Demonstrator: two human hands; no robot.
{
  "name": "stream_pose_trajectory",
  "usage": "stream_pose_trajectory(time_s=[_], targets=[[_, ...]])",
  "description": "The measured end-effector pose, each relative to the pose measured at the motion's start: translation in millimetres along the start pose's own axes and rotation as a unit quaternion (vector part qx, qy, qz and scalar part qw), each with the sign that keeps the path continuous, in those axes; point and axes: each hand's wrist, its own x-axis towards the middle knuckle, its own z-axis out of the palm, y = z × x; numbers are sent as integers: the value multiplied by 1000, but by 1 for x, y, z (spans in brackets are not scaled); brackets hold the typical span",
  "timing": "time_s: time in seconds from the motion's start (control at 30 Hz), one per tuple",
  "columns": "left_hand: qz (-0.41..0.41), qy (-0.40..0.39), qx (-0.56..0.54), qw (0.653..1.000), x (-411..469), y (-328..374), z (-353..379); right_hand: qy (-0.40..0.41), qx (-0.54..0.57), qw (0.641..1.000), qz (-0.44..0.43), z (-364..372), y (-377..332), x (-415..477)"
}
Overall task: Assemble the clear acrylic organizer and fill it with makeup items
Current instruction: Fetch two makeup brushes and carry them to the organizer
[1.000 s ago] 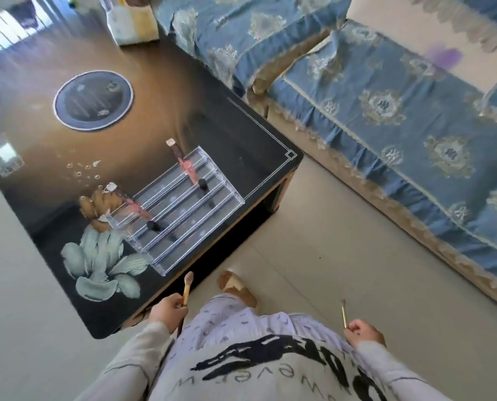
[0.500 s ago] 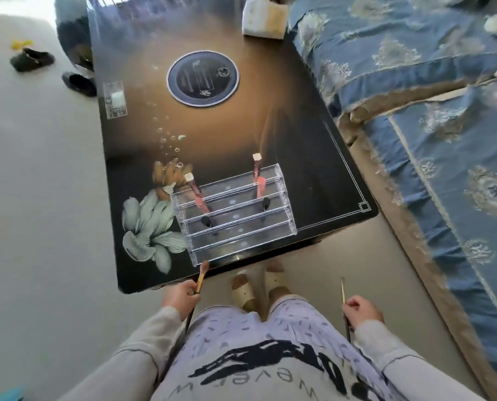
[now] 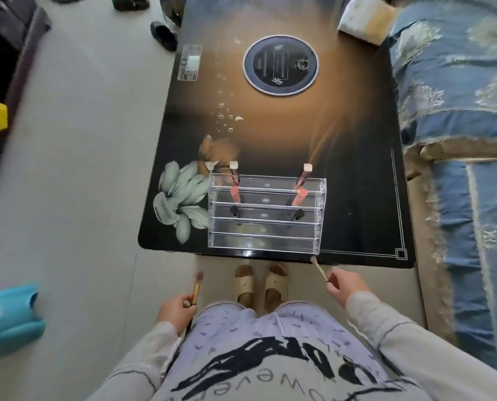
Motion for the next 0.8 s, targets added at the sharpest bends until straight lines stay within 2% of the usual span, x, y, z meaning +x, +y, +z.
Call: stream_pose_trajectory(time_s=[0.1, 0.2, 0.37, 0.8], targets=[[-9, 5, -37, 999, -2, 0, 7, 38, -109, 990, -80, -18, -43, 12], [-15, 17, -62, 998, -6, -1, 12, 84, -198, 963, -164, -27, -85, 24], [-39, 26, -82, 996, -13, -13, 18, 86, -303, 914, -257, -25, -135, 45], [-116, 20, -110, 987, -33, -44, 34, 55, -455, 837, -299, -17, -167, 69]])
